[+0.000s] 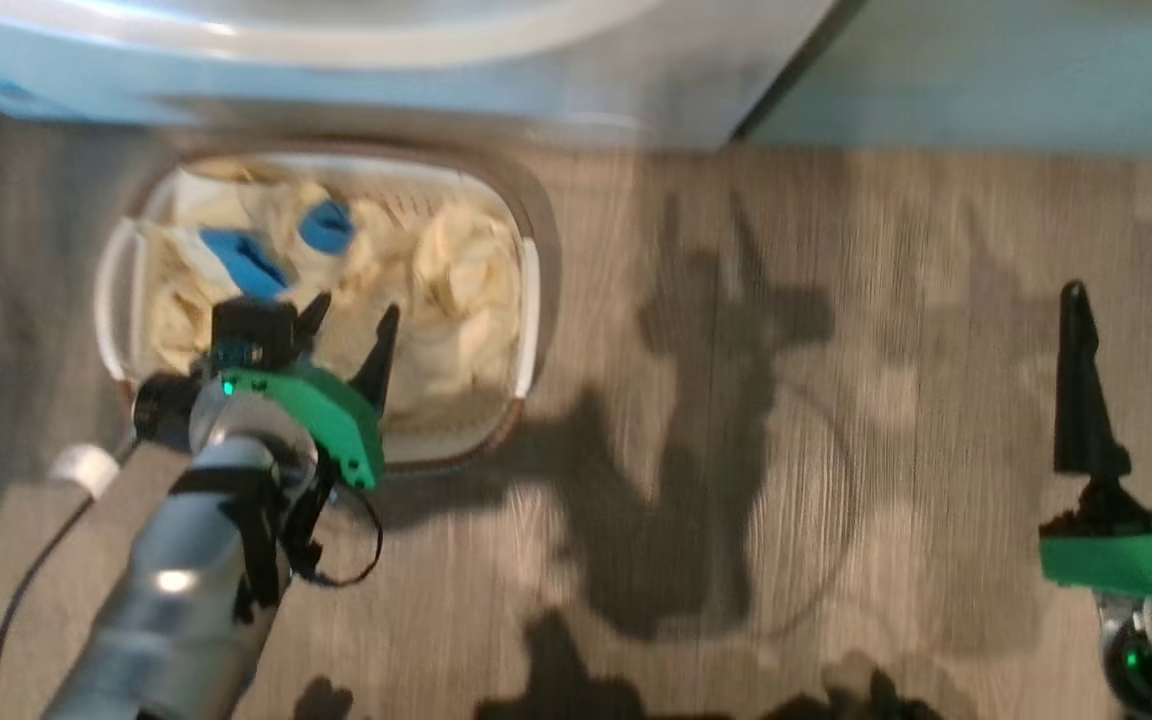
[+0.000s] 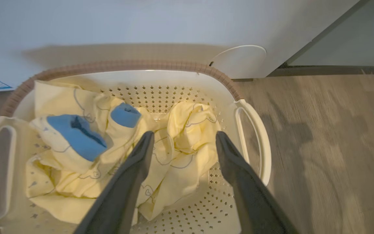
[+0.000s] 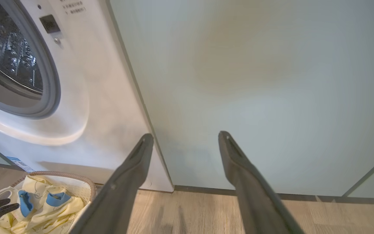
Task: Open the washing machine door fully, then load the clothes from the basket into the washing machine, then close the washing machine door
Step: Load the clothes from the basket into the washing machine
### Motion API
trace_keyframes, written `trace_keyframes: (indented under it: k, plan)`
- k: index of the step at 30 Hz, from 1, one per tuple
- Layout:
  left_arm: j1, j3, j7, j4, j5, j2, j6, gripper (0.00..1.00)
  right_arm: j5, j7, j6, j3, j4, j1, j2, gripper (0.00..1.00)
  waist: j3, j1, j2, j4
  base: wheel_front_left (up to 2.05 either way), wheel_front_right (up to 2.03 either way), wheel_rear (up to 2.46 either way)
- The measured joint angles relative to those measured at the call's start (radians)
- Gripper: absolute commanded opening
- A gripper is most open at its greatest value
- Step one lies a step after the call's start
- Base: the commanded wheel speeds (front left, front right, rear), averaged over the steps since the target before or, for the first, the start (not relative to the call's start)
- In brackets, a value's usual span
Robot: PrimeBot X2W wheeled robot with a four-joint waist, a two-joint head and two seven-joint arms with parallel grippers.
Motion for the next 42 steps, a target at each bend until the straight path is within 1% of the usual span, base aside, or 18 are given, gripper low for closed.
trace_keyframes:
  k: [6,11,12,13,16,17,21,25,31,32,34,39,40,41,42]
  plan:
    - [-0.109,-0.134,0.002,0.052,-0.117,0.044,0.0,1.0,0.028,0.0,0.0,0.018,-0.031,-0.067,-0.001,1.0,0.147,-0.0001,0.0,-0.032,0.0,0.0,0.0]
    - [-0.17,-0.235,0.037,0.077,-0.216,0.09,0.0,1.0,0.045,0.0,0.0,0.032,-0.041,-0.105,-0.001,1.0,0.243,-0.0002,0.0,-0.061,0.0,0.0,0.0]
    - [-0.183,-0.255,0.039,0.084,-0.234,0.094,0.0,1.0,0.049,0.0,0.0,0.033,-0.041,-0.111,-0.001,1.0,0.259,-0.0002,0.0,-0.066,0.0,0.0,0.0]
    - [-0.183,-0.255,0.039,0.084,-0.234,0.094,0.0,1.0,0.049,0.0,0.0,0.033,-0.041,-0.111,-0.001,1.0,0.259,-0.0002,0.0,-0.066,0.0,0.0,0.0]
    - [-0.234,-0.32,0.077,0.104,-0.309,0.101,0.0,1.0,0.05,0.0,0.0,0.052,-0.044,-0.129,-0.001,1.0,0.307,-0.0003,0.0,-0.084,0.0,0.0,0.0]
    - [-0.234,-0.32,0.077,0.104,-0.309,0.101,0.0,1.0,0.05,0.0,0.0,0.052,-0.044,-0.129,-0.001,1.0,0.307,-0.0003,0.0,-0.084,0.0,0.0,0.0]
    - [-0.304,-0.364,0.108,0.145,-0.37,0.104,0.0,1.0,0.05,0.0,0.0,0.073,-0.064,-0.161,-0.001,1.0,0.351,-0.0003,0.0,-0.1,0.0,0.0,0.0]
    - [-0.376,-0.39,0.131,0.214,-0.412,0.109,0.0,1.0,0.049,0.0,0.0,0.094,-0.085,-0.173,-0.002,1.0,0.389,-0.0003,0.0,-0.118,0.0,0.0,0.0]
    - [-0.47,-0.423,0.144,0.334,-0.427,0.096,0.0,1.0,0.016,0.0,0.0,0.093,-0.121,-0.171,-0.002,1.0,0.439,-0.0003,0.0,-0.125,0.0,0.0,0.0]
    - [-0.5,-0.446,0.144,0.372,-0.414,0.081,0.0,1.0,-0.004,0.0,0.0,0.086,-0.128,-0.167,-0.002,1.0,0.448,-0.0003,0.0,-0.116,0.0,0.0,0.0]
    - [-0.521,-0.453,0.144,0.407,-0.404,0.062,0.0,1.0,-0.012,0.0,0.0,0.078,-0.138,-0.165,-0.002,1.0,0.452,-0.0004,0.0,-0.103,0.0,0.0,0.0]
    - [-0.541,-0.477,0.136,0.456,-0.39,0.021,0.002,1.0,-0.037,0.0,0.0,0.063,-0.16,-0.136,-0.002,1.0,0.45,-0.0004,0.0,-0.074,0.0,0.0,0.0]
    - [-0.541,-0.478,0.131,0.46,-0.389,0.012,0.009,0.95,-0.041,0.0,0.0,0.06,-0.164,-0.124,-0.002,1.0,0.449,-0.0004,0.0,-0.07,0.0,0.0,0.0]
    - [-0.541,-0.479,0.127,0.466,-0.389,0.005,0.01,0.47,-0.041,0.0,0.0,0.058,-0.167,-0.114,-0.002,1.0,0.448,-0.0004,0.0,-0.066,0.0,0.0,0.0]
    - [-0.542,-0.48,0.126,0.471,-0.389,-0.002,0.01,0.14,-0.041,0.0,0.0,0.055,-0.171,-0.106,-0.002,1.0,0.447,-0.0004,0.0,-0.062,0.0,0.0,0.0]
